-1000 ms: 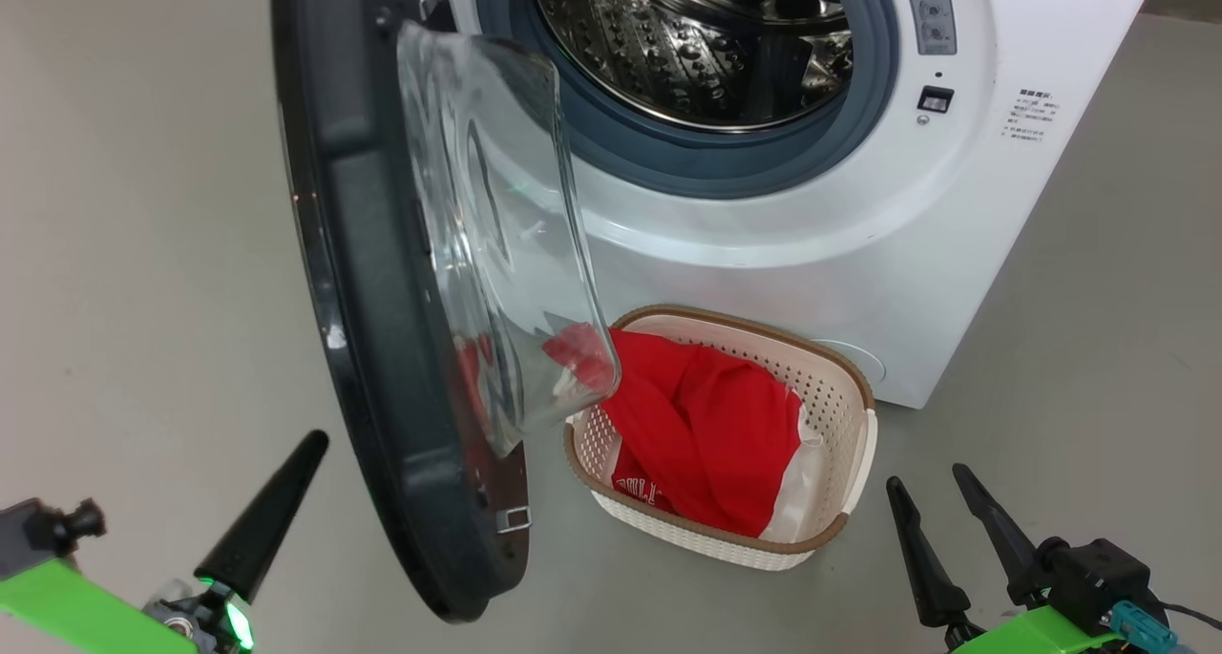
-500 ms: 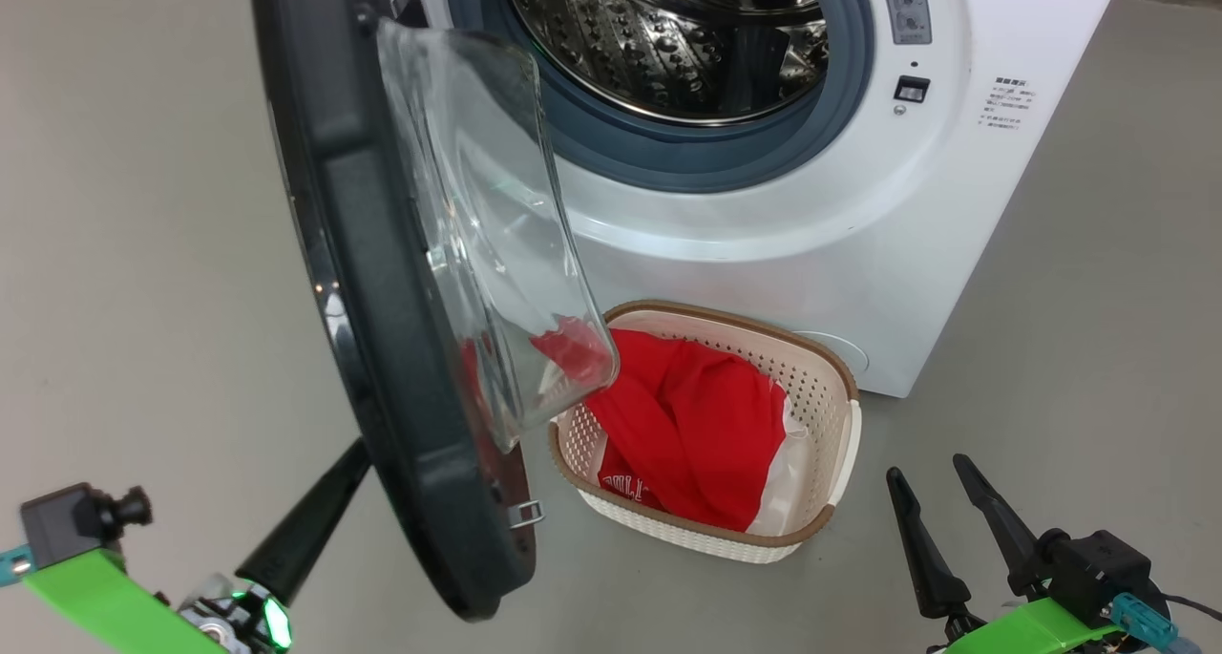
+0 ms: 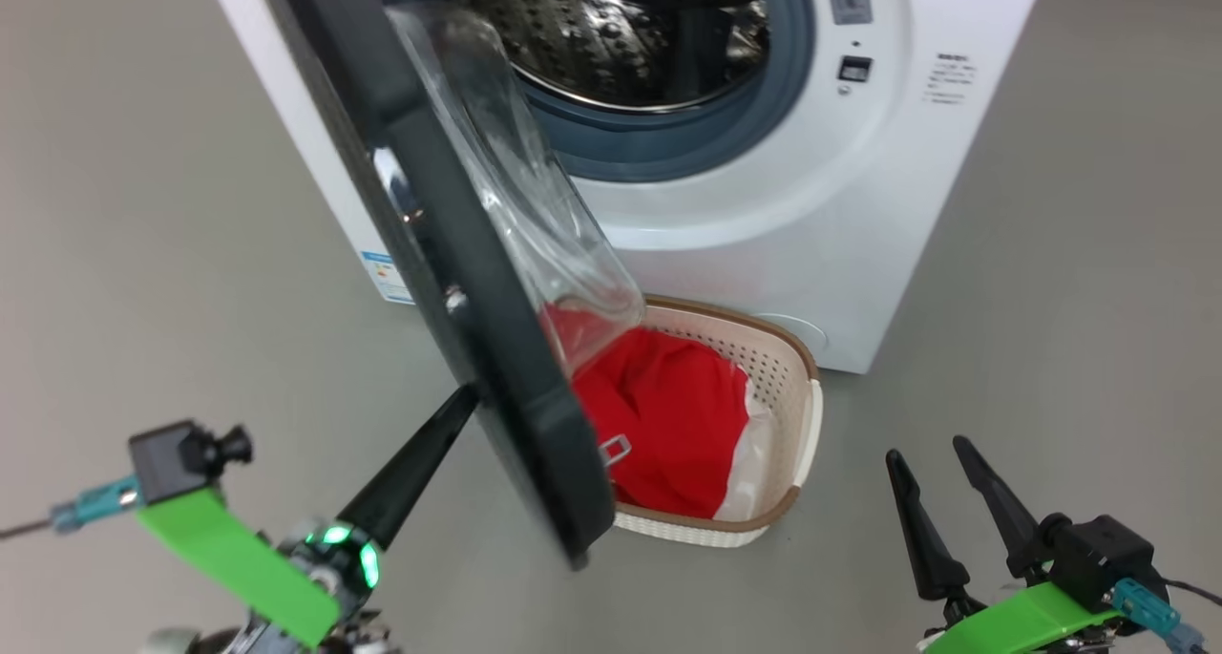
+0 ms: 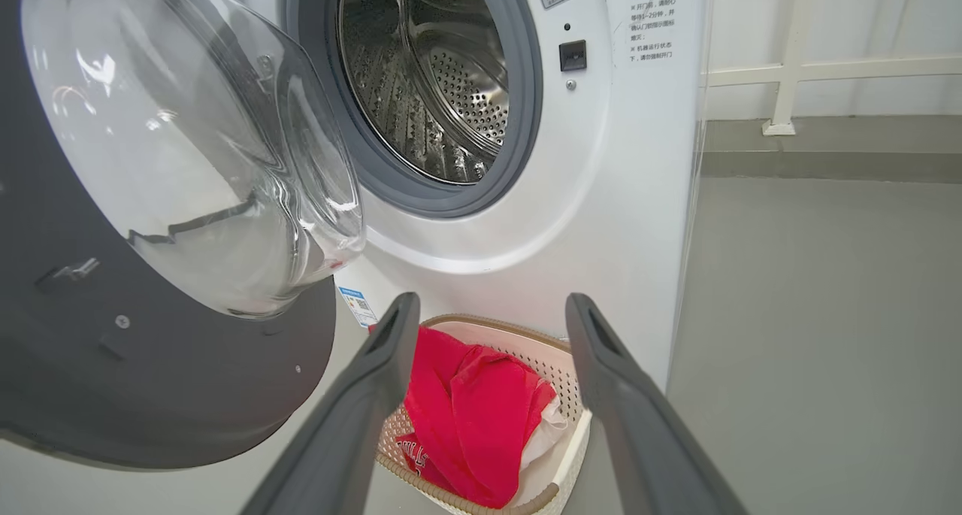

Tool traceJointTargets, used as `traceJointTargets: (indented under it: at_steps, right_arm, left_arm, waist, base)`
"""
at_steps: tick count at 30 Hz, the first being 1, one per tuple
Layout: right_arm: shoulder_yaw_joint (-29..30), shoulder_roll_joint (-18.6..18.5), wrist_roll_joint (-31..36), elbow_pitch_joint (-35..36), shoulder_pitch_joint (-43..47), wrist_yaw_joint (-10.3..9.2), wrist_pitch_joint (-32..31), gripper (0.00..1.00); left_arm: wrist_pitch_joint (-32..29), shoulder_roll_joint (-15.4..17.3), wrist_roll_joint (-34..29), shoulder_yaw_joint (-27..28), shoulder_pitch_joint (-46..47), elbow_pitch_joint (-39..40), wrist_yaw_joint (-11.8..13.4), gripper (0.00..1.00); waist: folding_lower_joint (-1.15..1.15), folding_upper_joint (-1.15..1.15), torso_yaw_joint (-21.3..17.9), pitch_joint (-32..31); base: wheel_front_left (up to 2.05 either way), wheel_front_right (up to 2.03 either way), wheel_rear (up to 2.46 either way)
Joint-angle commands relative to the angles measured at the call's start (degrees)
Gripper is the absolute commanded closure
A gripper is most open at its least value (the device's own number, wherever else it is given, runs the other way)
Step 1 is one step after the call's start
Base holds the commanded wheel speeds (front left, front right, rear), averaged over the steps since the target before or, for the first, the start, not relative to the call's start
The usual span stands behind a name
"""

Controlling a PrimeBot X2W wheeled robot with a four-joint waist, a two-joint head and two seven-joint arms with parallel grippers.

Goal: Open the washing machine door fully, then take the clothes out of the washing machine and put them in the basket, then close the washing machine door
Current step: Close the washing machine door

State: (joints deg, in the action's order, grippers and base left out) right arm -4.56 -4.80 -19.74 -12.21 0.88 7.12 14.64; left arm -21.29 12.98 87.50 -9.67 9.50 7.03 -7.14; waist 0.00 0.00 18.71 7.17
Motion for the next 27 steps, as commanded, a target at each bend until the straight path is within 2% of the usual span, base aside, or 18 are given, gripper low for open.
traceJointTargets:
  at_steps: [1, 4, 27]
  right_arm:
    - [-1.1, -0.1, 0.3, 1.6, -1.9, 0.36, 0.4, 0.00]
    - [-0.9, 0.0, 0.4, 1.8, -2.4, 0.36, 0.4, 0.00]
    - [1.0, 1.6, 0.8, 3.2, -7.9, 0.36, 0.4, 0.00]
  left_arm:
    - [0.4, 0.5, -0.4, 1.3, 3.4, 1.3, -0.4, 1.00]
    - [1.5, -0.2, -0.7, -0.4, 6.0, -0.1, -0.4, 1.00]
    - [14.4, 1.7, -2.2, -7.4, 27.4, -13.9, -0.4, 1.00]
  waist:
    - [0.00, 0.00, -1.2, 1.0]
    - [0.00, 0.00, -2.7, 2.0]
    - [0.00, 0.00, -15.0, 10.9]
  base:
    - [0.00, 0.00, 0.00]
    - [0.00, 0.00, 0.00]
    - [0.00, 0.00, 0.00]
